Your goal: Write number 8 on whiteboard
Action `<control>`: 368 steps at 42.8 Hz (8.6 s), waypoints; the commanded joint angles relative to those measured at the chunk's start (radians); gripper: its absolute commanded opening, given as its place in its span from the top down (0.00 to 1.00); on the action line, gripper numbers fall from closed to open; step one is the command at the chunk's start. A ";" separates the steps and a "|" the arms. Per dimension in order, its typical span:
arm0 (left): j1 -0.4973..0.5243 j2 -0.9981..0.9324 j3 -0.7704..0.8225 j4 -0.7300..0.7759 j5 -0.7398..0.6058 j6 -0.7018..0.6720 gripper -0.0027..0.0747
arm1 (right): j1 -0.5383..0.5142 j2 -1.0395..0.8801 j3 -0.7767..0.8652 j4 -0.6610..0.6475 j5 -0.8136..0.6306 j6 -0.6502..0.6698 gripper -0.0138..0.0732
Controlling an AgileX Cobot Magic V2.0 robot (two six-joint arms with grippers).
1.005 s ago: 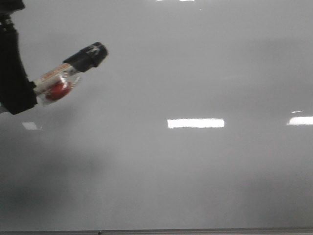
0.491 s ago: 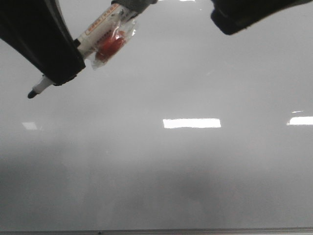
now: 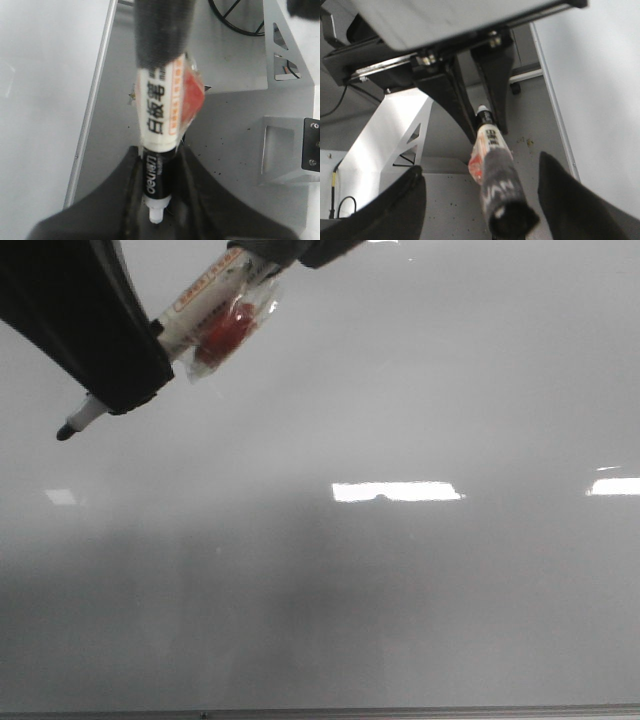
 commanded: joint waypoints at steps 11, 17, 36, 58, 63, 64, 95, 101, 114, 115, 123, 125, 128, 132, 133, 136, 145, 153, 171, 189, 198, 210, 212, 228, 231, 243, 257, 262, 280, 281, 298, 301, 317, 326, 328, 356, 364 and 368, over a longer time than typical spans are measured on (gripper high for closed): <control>-0.008 -0.033 -0.031 -0.054 0.040 -0.001 0.99 | 0.073 0.083 -0.154 -0.036 0.053 0.070 0.27; -0.008 -0.033 -0.031 -0.054 0.040 -0.001 0.99 | 0.076 0.107 -0.183 -0.060 0.083 0.102 0.45; -0.008 -0.033 -0.031 -0.051 0.031 0.003 0.99 | 0.076 0.111 -0.191 -0.107 0.135 0.146 0.78; 0.026 -0.070 -0.029 -0.090 -0.035 -0.098 0.38 | 0.034 0.110 -0.182 -0.157 0.113 0.192 0.91; 0.094 -0.175 0.026 -0.137 -0.069 -0.098 0.45 | -0.003 0.077 -0.110 -0.174 0.014 0.205 0.91; 0.109 -0.205 0.045 -0.143 -0.089 -0.098 0.47 | -0.008 0.064 -0.083 -0.173 -0.022 0.205 0.91; 0.343 -0.926 0.683 -0.359 -0.677 -0.068 0.99 | 0.012 0.042 0.184 0.202 -0.689 0.011 0.91; 0.343 -0.926 0.683 -0.359 -0.679 -0.068 0.99 | 0.011 0.089 0.105 0.202 -0.715 0.011 0.91; 0.343 -0.926 0.683 -0.359 -0.679 -0.068 0.99 | 0.011 0.192 0.035 0.221 -0.798 0.011 0.91; 0.343 -0.926 0.683 -0.359 -0.679 -0.068 0.99 | 0.012 0.201 0.034 0.222 -0.800 0.011 0.91; 0.343 -0.926 0.683 -0.359 -0.679 -0.068 0.99 | 0.014 0.253 0.037 0.171 -0.724 0.012 0.91; 0.343 -0.926 0.683 -0.359 -0.679 -0.068 0.99 | 0.012 0.253 0.049 0.159 -0.727 0.014 0.91; 0.343 -0.926 0.683 -0.359 -0.679 -0.068 0.99 | -0.001 0.240 0.074 0.159 -0.743 0.016 0.91; 0.343 -0.926 0.683 -0.359 -0.679 -0.068 0.99 | -0.025 0.218 0.124 0.158 -0.752 0.016 0.91; 0.343 -0.926 0.683 -0.359 -0.679 -0.068 0.99 | -0.030 0.214 0.136 0.158 -0.752 0.016 0.91; 0.343 -0.926 0.683 -0.359 -0.679 -0.068 0.99 | -0.046 0.198 0.179 0.157 -0.751 0.016 0.91; 0.343 -0.926 0.683 -0.359 -0.679 -0.068 0.99 | -0.016 0.212 0.256 0.156 -0.778 0.012 0.91; 0.343 -0.926 0.683 -0.359 -0.679 -0.068 0.99 | 0.058 0.286 0.217 0.192 -0.833 0.012 0.91; 0.343 -0.926 0.683 -0.359 -0.675 -0.068 0.99 | 0.094 0.327 0.076 0.221 -0.815 0.030 0.91; 0.343 -0.926 0.683 -0.359 -0.675 -0.068 0.99 | -0.065 0.146 0.139 0.167 -0.828 0.038 0.91; 0.343 -0.926 0.683 -0.359 -0.675 -0.068 0.99 | -0.068 0.155 0.064 0.167 -0.816 0.038 0.91; 0.343 -0.926 0.683 -0.359 -0.669 -0.068 0.99 | 0.004 0.224 -0.066 0.120 -0.695 0.038 0.91; 0.343 -0.926 0.681 -0.359 -0.666 -0.068 0.99 | 0.013 0.193 -0.063 0.075 -0.665 0.038 0.91; 0.343 -0.669 0.456 -0.244 -0.463 0.124 0.38 | 0.193 0.057 -0.139 -0.462 -0.332 0.037 0.91; 0.322 -0.617 0.446 -0.245 -0.452 0.148 0.40 | 0.240 0.050 -0.153 -0.462 -0.311 0.028 0.91; 0.048 -0.484 0.446 -0.119 -0.551 0.156 0.45 | 0.369 0.045 -0.212 -0.457 -0.254 0.001 0.91; -0.024 -0.464 0.446 -0.102 -0.605 0.156 0.59 | 0.394 0.045 -0.216 -0.436 -0.219 -0.002 0.91; -0.024 -0.464 0.446 -0.102 -0.585 0.156 0.72 | 0.394 0.045 -0.216 -0.416 -0.221 -0.002 0.91; -0.024 -0.464 0.446 -0.113 -0.561 0.156 0.80 | 0.394 0.045 -0.216 -0.366 -0.228 -0.017 0.91; -0.024 -0.464 0.446 -0.113 -0.561 0.156 0.81 | 0.394 0.045 -0.216 -0.360 -0.228 -0.022 0.91; -0.024 -0.464 0.446 -0.113 -0.559 0.156 0.99 | 0.393 0.045 -0.216 -0.327 -0.244 -0.034 0.48; -0.024 -0.464 0.446 -0.113 -0.559 0.156 0.99 | 0.393 0.043 -0.216 -0.327 -0.244 -0.034 0.32; 0.076 -0.464 0.448 -0.011 -0.593 -0.087 0.99 | 0.215 -0.087 -0.166 -0.343 -0.256 0.125 0.35; 0.342 -0.464 0.450 -0.011 -0.633 -0.293 0.99 | 0.002 -0.344 0.187 -0.342 -0.491 0.346 0.40; 0.423 -0.464 0.454 -0.011 -0.646 -0.347 0.99 | -0.058 -0.434 0.317 -0.343 -0.573 0.466 0.40; 0.667 -0.247 0.580 -0.085 -1.056 -0.403 0.99 | -0.380 -1.007 0.887 -0.376 -0.716 0.602 0.91; 0.617 -0.077 0.491 -0.090 -1.099 -0.385 0.99 | -0.380 -1.005 0.887 -0.376 -0.715 0.602 0.91; 0.582 -0.006 0.436 -0.085 -1.099 -0.382 0.99 | -0.380 -1.005 0.887 -0.376 -0.715 0.602 0.91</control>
